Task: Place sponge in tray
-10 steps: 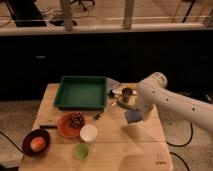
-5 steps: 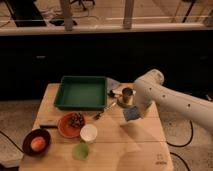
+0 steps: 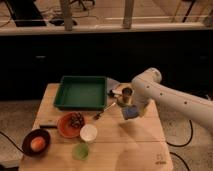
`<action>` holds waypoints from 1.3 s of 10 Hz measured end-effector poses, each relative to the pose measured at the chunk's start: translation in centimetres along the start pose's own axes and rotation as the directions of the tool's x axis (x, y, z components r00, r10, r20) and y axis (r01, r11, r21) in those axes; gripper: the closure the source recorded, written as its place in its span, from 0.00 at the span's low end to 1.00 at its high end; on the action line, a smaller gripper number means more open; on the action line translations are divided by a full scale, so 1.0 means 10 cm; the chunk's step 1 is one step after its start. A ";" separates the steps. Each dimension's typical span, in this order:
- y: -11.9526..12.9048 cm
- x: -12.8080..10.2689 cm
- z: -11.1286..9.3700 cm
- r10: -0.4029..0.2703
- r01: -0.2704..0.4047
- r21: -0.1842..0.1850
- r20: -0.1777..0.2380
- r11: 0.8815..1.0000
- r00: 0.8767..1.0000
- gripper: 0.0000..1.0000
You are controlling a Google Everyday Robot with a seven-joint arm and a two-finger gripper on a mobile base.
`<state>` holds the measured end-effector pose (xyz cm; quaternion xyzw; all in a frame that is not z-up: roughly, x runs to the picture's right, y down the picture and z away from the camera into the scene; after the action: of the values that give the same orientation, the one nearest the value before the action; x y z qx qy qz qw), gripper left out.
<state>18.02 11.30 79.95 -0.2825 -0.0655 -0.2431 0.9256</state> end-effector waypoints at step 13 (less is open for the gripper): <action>-0.36 0.03 0.16 -0.012 0.012 -0.015 0.008 1.000 1.000 0.98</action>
<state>16.57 9.52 83.15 -0.2900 -0.0692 -0.2481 0.9217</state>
